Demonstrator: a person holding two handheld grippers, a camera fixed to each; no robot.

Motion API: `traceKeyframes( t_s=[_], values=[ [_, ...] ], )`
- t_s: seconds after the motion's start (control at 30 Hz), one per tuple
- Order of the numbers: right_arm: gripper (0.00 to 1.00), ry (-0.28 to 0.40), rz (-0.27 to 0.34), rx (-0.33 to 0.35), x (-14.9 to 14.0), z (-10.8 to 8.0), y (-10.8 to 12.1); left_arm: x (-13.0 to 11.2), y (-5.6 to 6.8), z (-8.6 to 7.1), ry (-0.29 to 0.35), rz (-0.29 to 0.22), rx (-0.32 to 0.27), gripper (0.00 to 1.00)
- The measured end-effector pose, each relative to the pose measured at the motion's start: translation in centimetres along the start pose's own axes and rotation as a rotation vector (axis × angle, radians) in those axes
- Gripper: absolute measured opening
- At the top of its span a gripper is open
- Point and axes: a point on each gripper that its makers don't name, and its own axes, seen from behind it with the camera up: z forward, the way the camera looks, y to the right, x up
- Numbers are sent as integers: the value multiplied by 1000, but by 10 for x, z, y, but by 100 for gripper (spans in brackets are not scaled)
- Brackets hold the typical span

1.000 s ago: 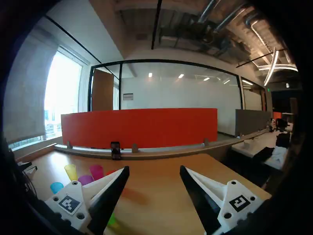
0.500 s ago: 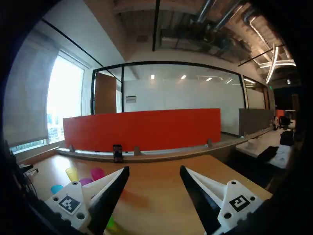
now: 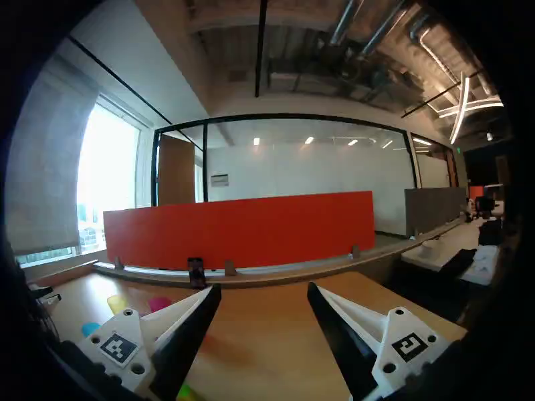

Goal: Pour water

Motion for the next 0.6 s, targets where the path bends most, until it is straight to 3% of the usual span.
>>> traceKeyframes(
  t_s=[0.27, 0.6],
  values=[
    [100, -22, -19, -9, -25, 9, -2, 0, 0, 0, 0, 0, 0, 96],
    [100, -45, 1, 7, -72, 20, -20, -1, 1, -1, 0, 0, 0, 96]
  ],
)
